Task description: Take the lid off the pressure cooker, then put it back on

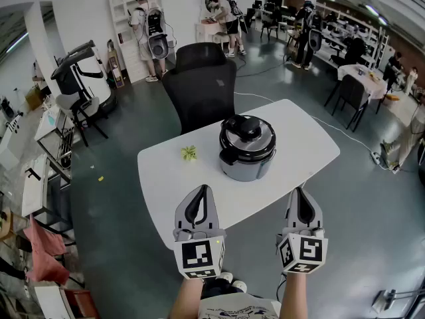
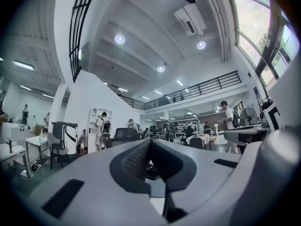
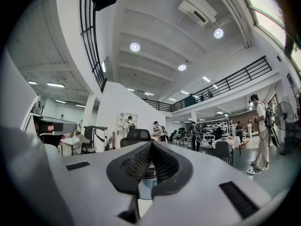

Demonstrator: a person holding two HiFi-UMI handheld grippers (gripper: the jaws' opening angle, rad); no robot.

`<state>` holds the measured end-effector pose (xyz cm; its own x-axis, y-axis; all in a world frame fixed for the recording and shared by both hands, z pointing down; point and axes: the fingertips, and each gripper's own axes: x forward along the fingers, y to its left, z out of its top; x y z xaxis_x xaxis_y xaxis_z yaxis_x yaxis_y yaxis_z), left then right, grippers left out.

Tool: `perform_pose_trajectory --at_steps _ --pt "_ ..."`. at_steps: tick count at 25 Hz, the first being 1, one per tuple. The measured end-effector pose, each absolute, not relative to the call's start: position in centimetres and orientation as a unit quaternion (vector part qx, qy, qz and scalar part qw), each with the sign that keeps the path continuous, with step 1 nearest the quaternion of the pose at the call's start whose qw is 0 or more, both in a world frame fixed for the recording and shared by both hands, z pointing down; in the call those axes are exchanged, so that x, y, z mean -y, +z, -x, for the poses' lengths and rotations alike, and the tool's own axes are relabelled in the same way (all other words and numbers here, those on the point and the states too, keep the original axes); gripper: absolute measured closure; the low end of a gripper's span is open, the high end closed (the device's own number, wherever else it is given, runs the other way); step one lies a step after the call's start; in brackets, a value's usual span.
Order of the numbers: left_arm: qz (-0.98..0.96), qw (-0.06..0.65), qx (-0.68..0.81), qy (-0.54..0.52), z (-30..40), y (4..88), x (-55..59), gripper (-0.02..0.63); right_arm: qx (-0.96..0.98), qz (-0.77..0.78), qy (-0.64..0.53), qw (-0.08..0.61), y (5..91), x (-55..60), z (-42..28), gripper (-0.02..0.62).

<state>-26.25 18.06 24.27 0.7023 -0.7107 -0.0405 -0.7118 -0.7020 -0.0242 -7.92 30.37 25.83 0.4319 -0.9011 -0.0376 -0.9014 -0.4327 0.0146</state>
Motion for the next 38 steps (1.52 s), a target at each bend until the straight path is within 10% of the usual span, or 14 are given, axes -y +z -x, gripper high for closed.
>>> perform_pose_trajectory --at_steps 20,27,38 --pt "0.919 -0.022 -0.392 0.027 25.2 26.1 -14.3 0.591 -0.544 0.839 0.015 0.008 27.1 -27.1 6.9 0.529" --pt "0.925 -0.035 -0.376 0.032 24.6 26.6 -12.5 0.436 -0.542 0.840 0.012 0.010 27.6 -25.5 7.1 0.453" --pt "0.935 -0.042 -0.352 0.020 23.0 28.0 -10.0 0.414 -0.531 0.847 0.005 0.002 28.7 -23.5 6.1 0.411"
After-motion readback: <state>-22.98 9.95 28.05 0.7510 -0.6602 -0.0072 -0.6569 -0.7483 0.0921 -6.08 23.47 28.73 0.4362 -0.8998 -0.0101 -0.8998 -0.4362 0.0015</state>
